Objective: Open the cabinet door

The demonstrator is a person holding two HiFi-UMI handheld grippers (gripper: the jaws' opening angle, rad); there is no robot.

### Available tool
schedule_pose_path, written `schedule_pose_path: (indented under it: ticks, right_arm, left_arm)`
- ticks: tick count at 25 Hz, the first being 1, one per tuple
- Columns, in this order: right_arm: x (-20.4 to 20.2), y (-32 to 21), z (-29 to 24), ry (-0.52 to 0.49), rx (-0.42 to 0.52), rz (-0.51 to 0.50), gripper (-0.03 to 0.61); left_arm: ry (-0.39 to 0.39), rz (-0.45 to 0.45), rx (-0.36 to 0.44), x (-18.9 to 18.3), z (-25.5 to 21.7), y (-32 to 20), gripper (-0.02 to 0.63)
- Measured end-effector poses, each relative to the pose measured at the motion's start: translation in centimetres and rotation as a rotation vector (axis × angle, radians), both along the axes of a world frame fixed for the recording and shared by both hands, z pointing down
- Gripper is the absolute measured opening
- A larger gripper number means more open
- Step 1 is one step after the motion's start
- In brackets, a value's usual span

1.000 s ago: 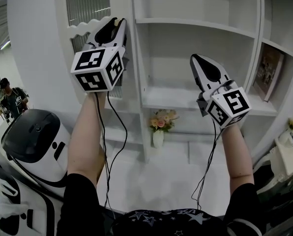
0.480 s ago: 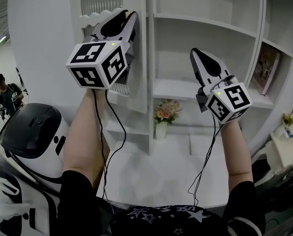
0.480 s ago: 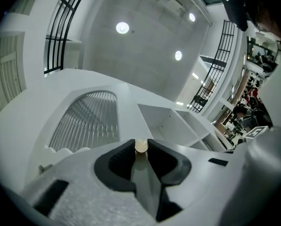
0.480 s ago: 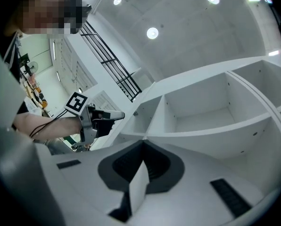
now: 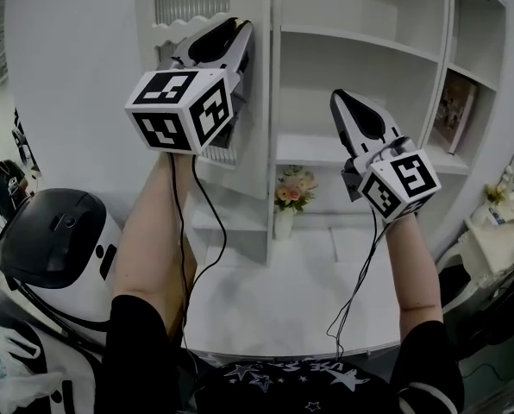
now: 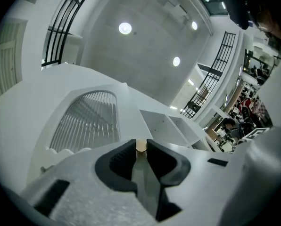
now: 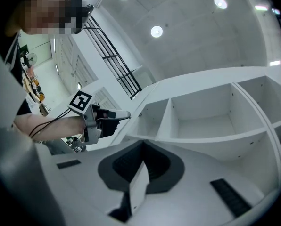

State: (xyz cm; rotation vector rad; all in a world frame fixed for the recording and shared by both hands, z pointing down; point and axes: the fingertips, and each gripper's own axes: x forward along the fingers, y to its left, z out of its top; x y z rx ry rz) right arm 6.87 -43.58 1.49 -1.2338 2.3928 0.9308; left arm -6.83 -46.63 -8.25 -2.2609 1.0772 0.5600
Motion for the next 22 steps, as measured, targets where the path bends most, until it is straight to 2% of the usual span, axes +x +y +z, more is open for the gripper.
schedule_pose_path:
  ticks: [5,11,17,22]
  right_arm:
    - [-0.2,2.0,-0.5,-0.002,0.011,0.044,0.005]
    - [-2.0,3.5,-0.4,-0.032,0.000,0.032,0.005]
    - [-5.3,4.5,1.0,-0.041,-0.037,0.021,0.006]
    - [-9.2,6.1,1.8,-0.062,-0.063,0.007,0.005]
  left_arm:
    - [-0.010,0.040,0.003,-1.2,0.1,1.6,0.077]
    - [-0.012,0.089,0.013,-3.2,-0.1,4.2,0.078]
    - [0.060,0.210,-0.014,-7.5,-0.1,7.5,0.080]
    - [0.057,0.228,0.000,-12.3,-0.1,9.9,0.089]
